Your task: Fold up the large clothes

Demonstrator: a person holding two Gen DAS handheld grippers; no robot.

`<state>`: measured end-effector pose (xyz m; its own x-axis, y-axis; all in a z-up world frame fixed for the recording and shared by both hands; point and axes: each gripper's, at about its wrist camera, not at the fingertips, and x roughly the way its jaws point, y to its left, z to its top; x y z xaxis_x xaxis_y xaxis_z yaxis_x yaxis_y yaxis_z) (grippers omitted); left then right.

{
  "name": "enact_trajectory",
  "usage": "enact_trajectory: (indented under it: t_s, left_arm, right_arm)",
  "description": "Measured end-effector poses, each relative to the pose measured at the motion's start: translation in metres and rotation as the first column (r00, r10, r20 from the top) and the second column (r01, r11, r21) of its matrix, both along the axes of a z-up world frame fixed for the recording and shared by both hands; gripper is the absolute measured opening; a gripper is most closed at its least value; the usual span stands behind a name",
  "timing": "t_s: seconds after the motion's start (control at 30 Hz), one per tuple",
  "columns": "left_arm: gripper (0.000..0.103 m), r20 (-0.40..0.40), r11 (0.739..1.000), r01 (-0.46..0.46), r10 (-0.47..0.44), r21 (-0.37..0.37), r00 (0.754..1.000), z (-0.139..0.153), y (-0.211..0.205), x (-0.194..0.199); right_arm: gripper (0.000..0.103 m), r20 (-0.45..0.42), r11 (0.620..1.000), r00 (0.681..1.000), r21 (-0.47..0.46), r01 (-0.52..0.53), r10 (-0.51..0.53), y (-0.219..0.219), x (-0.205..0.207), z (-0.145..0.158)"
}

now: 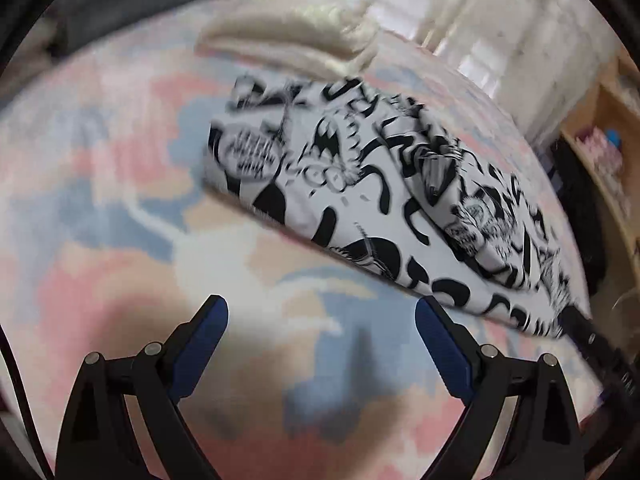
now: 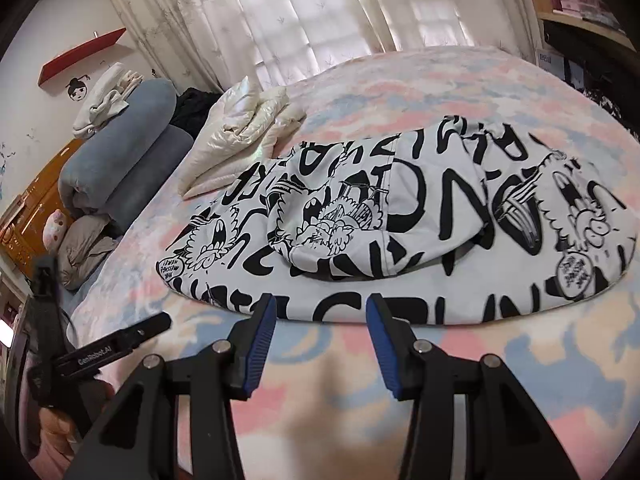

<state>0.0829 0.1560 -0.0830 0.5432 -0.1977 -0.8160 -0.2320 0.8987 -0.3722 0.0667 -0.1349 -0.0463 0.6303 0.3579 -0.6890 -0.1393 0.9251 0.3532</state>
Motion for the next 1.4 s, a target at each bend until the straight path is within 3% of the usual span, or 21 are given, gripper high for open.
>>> enact_trajectory:
  t_s: [0.07,0.2,0.43,0.53,0.6,0.67,0.73,0.8,0.93,1.13,1.4]
  left_arm:
    - [0.094,0.016,0.997,-0.025,0.027,-0.073,1.0,-0.014,0.007,0.009]
    - [0.094,0.065,0.995,-0.056,0.061,-0.081,0.996,-0.028,0.01,0.035]
    - [0.094,0.062,0.982,-0.125,0.135,-0.138,0.989,-0.045,0.028,0.106]
    - [0.089,0.091,0.973,-0.171,0.186,-0.154,0.978,-0.047,0.038,0.121]
    - [0.062,0.117,0.969,-0.213,0.228,-0.126,0.967,-0.046,0.042,0.125]
    - [0.042,0.135,0.966,-0.226,0.242,-0.123,0.961,-0.046,0.048,0.127]
    - [0.03,0.164,0.963,-0.227,0.25,-0.146,0.954,-0.044,0.054,0.127]
    - [0.019,0.211,0.972,-0.207,0.226,-0.109,0.951,-0.035,0.046,0.126]
    - [0.014,0.31,0.985,-0.173,0.165,0.001,0.936,-0.005,0.028,0.12]
    - [0.014,0.45,0.992,-0.096,0.048,0.085,0.892,0.046,-0.012,0.112]
    - [0.014,0.483,0.99,0.003,-0.072,0.143,0.873,0.084,-0.064,0.112]
  right_arm:
    - [0.047,-0.004,1.0,1.0,0.003,0.004,-0.004,0.002,0.009,-0.006]
    - [0.047,-0.012,1.0,1.0,-0.003,0.002,-0.002,0.008,0.023,-0.016]
    - [0.046,0.007,1.0,1.0,-0.024,-0.005,0.005,0.016,0.061,-0.025]
    - [0.04,0.043,0.998,0.999,-0.057,0.021,-0.018,0.019,0.086,-0.021]
    - [0.027,0.061,0.996,0.998,-0.082,0.038,-0.033,0.02,0.108,-0.019]
    - [0.02,0.072,0.993,0.996,-0.104,0.05,-0.043,0.023,0.135,-0.022]
    - [0.016,0.077,0.992,0.996,-0.118,0.049,-0.04,0.025,0.157,-0.028]
    - [0.016,0.079,0.986,0.996,-0.155,0.059,-0.047,0.03,0.175,-0.039]
    - [0.017,-0.053,0.987,0.998,-0.156,0.033,-0.042,0.031,0.199,-0.083]
    - [0.017,-0.016,0.978,1.0,-0.21,0.012,-0.016,0.04,0.191,-0.086]
    - [0.017,-0.031,0.985,1.0,-0.173,-0.009,0.003,0.036,0.192,-0.084]
